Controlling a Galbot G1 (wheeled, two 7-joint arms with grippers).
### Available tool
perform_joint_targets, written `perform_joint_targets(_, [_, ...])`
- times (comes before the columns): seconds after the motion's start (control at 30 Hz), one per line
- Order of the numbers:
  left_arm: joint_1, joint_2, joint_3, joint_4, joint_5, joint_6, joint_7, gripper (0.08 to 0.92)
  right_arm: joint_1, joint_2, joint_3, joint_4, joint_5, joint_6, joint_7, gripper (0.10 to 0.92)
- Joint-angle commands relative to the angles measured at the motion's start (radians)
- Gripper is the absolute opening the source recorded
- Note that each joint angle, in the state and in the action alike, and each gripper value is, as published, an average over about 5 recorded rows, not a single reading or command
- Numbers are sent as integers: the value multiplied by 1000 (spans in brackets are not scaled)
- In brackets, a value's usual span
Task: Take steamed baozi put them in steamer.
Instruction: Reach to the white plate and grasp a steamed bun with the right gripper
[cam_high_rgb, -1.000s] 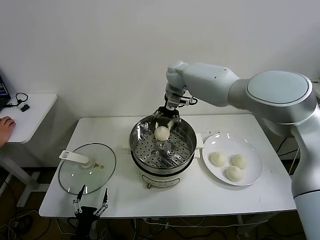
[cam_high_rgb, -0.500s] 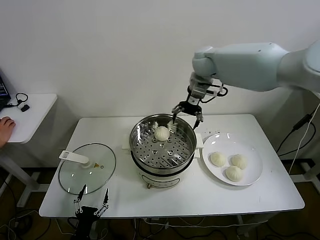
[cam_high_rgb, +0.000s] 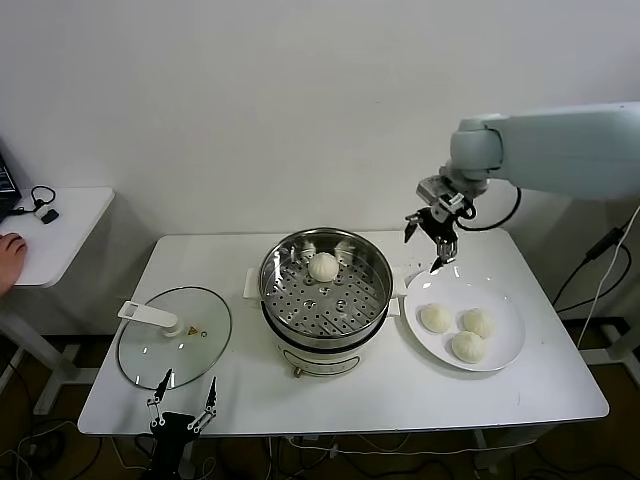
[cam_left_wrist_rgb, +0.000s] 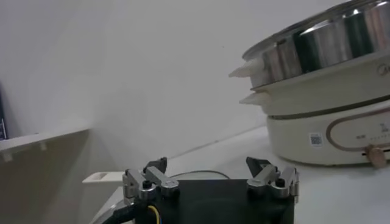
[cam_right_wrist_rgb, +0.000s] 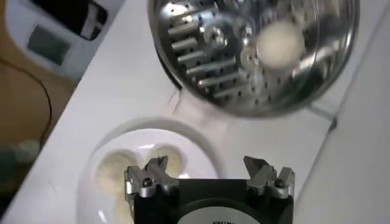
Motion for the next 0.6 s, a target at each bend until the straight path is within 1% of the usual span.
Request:
perform_joint_targets(0.03, [-2,-1,-2,1,0,2,1,823,-128,-83,56,10,12,-230,5,823])
perform_joint_targets(0.37, [0,-4,-11,-1,0,4,2,823,-310,-89,169,-90,-136,-199,-4,823])
perform_joint_targets(0.6, [2,-7,-18,6,0,2,2,823,-406,-84,225,-166,-210,-176,-12,823])
